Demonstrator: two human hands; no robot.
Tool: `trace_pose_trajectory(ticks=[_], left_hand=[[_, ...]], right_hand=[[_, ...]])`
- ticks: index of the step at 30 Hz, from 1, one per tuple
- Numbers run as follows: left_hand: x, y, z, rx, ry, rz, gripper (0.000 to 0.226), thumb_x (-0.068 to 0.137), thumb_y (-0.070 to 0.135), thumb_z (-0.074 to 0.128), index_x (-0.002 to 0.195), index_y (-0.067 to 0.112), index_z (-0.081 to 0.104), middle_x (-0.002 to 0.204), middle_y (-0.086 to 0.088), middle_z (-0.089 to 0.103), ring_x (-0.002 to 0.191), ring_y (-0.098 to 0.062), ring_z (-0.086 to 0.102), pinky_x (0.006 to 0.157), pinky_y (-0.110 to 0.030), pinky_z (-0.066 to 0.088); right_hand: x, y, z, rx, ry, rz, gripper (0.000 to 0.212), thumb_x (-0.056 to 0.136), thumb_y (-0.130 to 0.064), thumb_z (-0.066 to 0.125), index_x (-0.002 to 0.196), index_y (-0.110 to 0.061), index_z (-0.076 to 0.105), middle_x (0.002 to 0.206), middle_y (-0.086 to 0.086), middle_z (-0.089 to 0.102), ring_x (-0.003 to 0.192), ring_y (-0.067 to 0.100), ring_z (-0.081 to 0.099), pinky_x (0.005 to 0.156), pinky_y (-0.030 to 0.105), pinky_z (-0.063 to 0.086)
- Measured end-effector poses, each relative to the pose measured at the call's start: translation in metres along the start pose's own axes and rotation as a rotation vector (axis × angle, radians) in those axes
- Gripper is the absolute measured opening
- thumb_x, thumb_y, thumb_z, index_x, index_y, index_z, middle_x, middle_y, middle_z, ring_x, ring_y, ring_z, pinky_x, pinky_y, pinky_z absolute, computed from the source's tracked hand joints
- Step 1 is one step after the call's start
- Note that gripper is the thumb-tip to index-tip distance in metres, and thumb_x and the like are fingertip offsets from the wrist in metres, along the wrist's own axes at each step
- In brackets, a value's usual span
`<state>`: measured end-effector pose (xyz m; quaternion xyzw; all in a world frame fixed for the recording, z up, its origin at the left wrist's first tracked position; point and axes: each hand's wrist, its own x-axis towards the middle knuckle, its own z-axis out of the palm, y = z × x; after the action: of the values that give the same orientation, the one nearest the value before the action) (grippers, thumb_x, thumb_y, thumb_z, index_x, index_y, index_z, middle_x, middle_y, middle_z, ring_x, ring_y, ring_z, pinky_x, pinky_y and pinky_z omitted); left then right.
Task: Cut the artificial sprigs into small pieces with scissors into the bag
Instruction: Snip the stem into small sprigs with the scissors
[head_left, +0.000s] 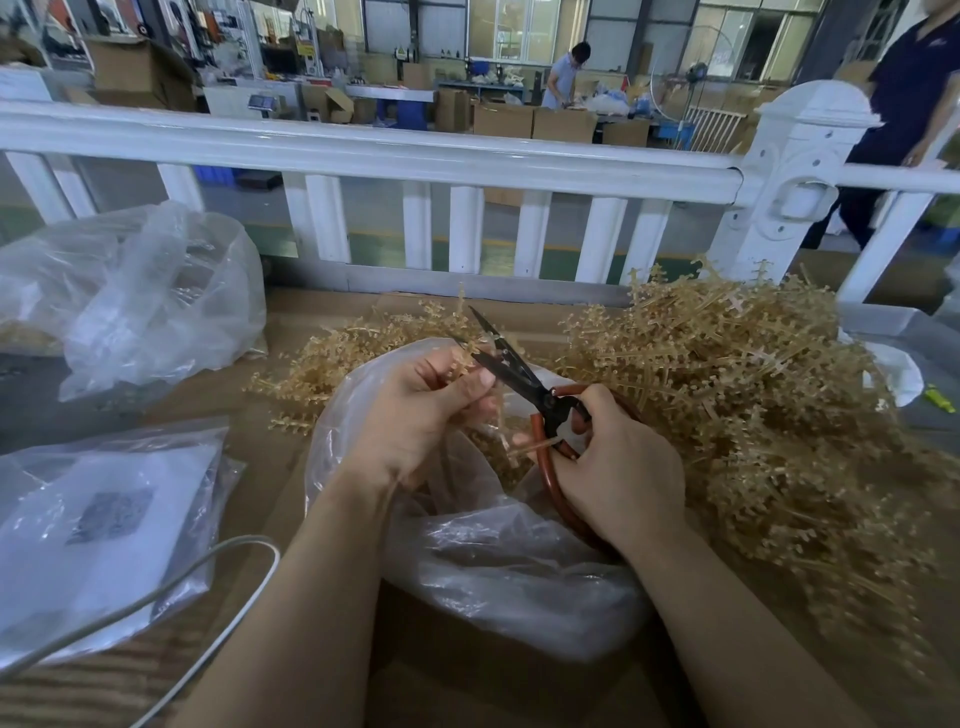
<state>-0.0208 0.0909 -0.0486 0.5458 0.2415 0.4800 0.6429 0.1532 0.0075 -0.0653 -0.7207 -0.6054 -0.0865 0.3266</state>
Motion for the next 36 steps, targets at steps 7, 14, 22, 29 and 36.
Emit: trace_pose_trajectory(ticks=[7,14,22,29,36], left_hand=[[-0.002,0.002,0.005,0.21,0.089,0.071,0.005,0.087,-0.001,0.068,0.085,0.003,0.07,0.065,-0.001,0.07,0.06,-0.008,0.065,0.064,-0.019,0.056],[-0.001,-0.001,0.012,0.012,0.157,0.017,0.019,0.09,-0.008,0.06,0.084,0.007,0.071,0.074,-0.003,0.074,0.066,-0.01,0.069,0.063,-0.016,0.053],[-0.003,-0.003,0.013,-0.107,0.148,-0.055,0.037,0.088,-0.011,0.055,0.067,0.012,0.074,0.065,-0.001,0.069,0.059,-0.008,0.063,0.057,-0.017,0.051],[-0.004,-0.004,0.014,-0.247,0.118,-0.179,0.014,0.072,0.004,0.066,0.067,0.013,0.076,0.066,-0.003,0.067,0.061,-0.011,0.062,0.063,-0.02,0.053],[-0.001,-0.008,0.013,-0.293,0.121,-0.231,0.008,0.074,0.006,0.067,0.081,0.007,0.072,0.073,-0.007,0.066,0.068,-0.016,0.062,0.07,-0.029,0.054]], right_hand=[[0.0,0.003,0.004,-0.005,-0.019,-0.034,0.044,0.081,-0.074,0.042,0.088,-0.03,0.043,0.068,-0.018,0.048,0.054,-0.004,0.037,0.046,0.016,0.024],[0.002,0.005,0.005,0.007,-0.045,-0.043,0.045,0.08,-0.076,0.046,0.091,-0.033,0.042,0.076,-0.016,0.055,0.062,0.006,0.05,0.048,0.016,0.028],[0.002,0.005,0.005,-0.018,-0.055,-0.043,0.049,0.079,-0.078,0.051,0.091,-0.031,0.041,0.074,-0.014,0.051,0.063,0.005,0.05,0.048,0.02,0.03],[0.002,0.004,0.005,0.03,-0.071,-0.025,0.042,0.076,-0.073,0.044,0.087,-0.033,0.041,0.071,-0.018,0.052,0.062,-0.003,0.048,0.049,0.02,0.036],[0.0,0.007,0.005,0.049,-0.068,-0.014,0.047,0.07,-0.076,0.032,0.086,-0.033,0.042,0.071,-0.02,0.053,0.06,-0.003,0.048,0.049,0.021,0.035]])
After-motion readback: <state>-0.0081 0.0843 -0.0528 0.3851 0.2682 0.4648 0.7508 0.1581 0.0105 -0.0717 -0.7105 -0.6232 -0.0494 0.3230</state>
